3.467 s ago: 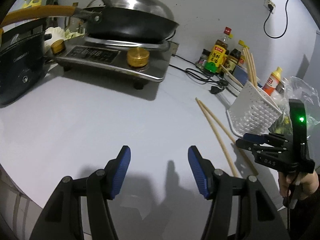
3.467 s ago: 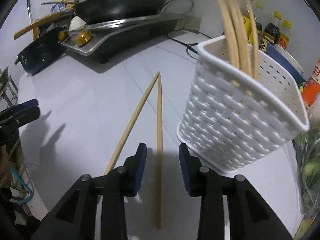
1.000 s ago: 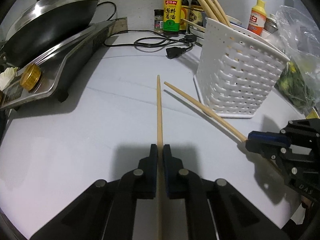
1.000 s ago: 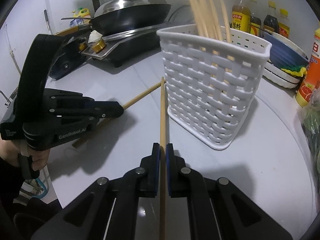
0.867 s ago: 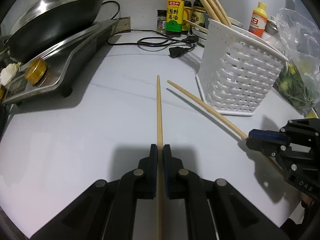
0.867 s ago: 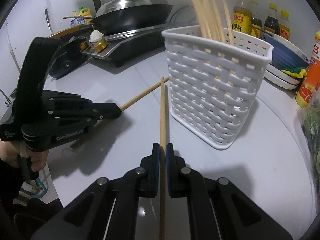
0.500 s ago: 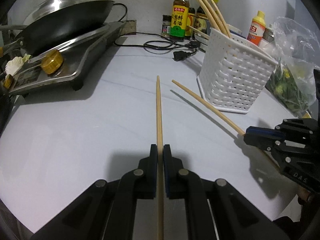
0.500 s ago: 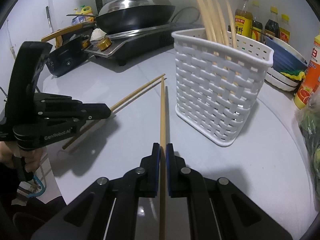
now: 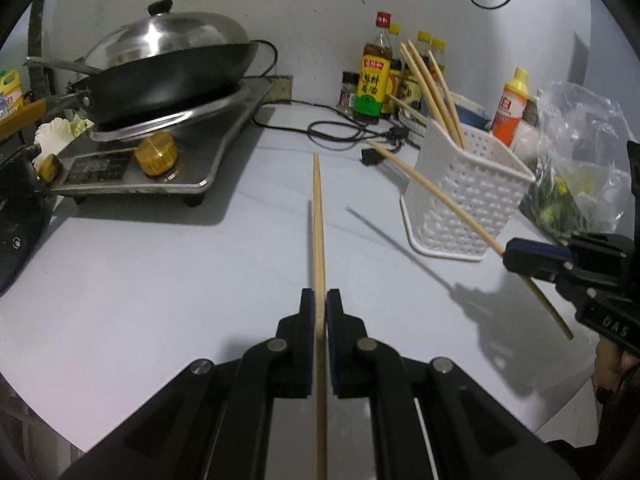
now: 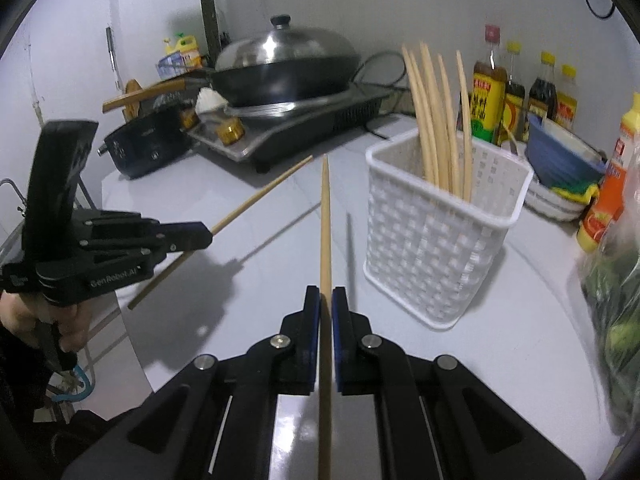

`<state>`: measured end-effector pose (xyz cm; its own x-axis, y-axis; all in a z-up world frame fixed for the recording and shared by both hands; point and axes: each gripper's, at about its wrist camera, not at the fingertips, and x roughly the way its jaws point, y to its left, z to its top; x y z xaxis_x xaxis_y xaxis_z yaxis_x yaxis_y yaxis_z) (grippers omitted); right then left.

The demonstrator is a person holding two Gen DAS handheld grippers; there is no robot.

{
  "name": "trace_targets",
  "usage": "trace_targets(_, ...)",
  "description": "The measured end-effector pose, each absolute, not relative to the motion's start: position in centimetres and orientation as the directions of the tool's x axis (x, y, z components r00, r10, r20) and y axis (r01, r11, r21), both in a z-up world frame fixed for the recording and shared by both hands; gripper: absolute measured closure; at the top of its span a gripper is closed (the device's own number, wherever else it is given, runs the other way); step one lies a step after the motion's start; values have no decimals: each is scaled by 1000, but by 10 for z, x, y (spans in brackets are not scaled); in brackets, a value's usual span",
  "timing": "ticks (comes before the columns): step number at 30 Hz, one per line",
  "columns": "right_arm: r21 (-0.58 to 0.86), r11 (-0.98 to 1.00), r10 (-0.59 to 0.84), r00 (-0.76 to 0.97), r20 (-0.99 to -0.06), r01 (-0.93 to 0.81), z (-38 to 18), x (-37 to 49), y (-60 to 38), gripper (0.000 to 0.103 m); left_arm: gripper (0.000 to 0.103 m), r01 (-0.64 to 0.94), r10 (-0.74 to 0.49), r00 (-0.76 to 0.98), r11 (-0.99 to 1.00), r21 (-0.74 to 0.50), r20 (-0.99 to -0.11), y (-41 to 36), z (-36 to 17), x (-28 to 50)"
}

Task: Organize utensils
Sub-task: 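Lower the right tool's chopstick into the white holder and open it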

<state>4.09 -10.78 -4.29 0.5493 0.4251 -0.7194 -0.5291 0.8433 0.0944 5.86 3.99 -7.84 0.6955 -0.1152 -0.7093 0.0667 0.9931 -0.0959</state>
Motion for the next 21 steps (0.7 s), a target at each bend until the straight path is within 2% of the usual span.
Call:
trace_targets(3, 87, 838, 436, 565, -700, -539, -28, 43, -107, 97, 98, 69, -145, 707, 988, -136, -692, 44, -68, 57)
trace_targets(12, 60, 831, 456, 615, -643, -553, 16, 52, -103, 97, 98, 85, -151, 769, 987, -135, -621, 42, -29, 58)
trace_targets(21, 51, 864, 431, 684, -589, -501, 49, 78, -133, 97, 98, 91, -154, 787, 987, -134, -597, 41, -13, 71)
